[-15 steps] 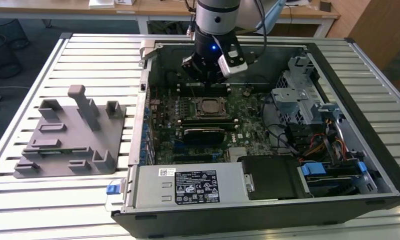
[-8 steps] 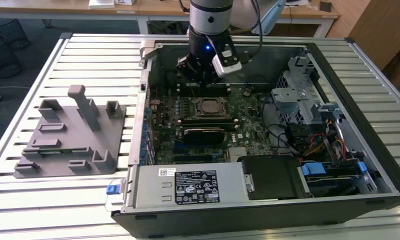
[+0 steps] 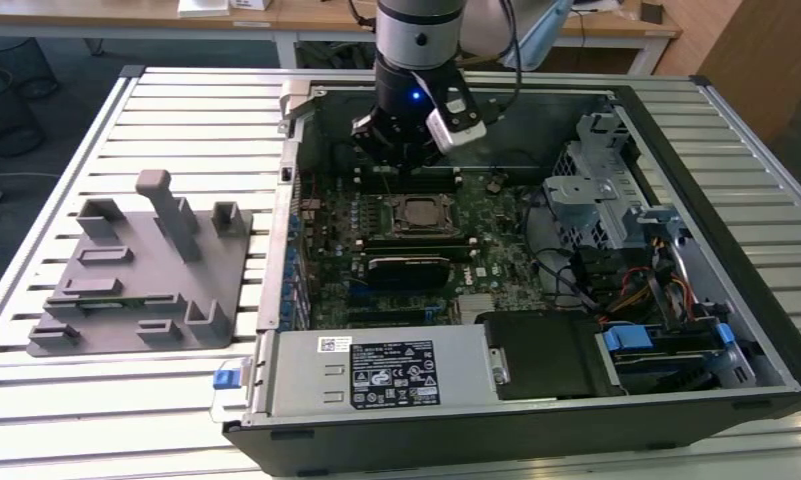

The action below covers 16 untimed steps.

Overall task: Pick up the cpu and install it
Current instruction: 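Install the first cpu locking lever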

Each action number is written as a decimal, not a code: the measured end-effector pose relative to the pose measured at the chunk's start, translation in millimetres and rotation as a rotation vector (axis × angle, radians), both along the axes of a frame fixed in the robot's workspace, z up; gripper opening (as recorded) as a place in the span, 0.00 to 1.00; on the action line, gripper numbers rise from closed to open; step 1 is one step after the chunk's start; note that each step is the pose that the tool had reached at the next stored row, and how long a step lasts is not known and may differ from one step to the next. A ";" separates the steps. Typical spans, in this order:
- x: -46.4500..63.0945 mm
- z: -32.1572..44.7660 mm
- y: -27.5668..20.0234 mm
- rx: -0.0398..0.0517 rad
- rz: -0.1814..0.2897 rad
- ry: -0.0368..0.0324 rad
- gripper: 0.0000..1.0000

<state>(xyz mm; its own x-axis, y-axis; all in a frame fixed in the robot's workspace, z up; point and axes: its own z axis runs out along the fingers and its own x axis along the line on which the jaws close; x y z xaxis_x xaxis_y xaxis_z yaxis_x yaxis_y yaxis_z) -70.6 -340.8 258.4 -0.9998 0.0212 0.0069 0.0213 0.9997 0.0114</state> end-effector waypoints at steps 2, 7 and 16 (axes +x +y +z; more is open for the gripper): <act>-3.3 0.0 0.0 -0.0001 0.000 -0.0016 0.11; -12.1 0.0 0.1 0.0000 0.001 -0.0051 0.11; -26.7 -0.1 3.1 -0.0001 0.008 -0.0073 0.11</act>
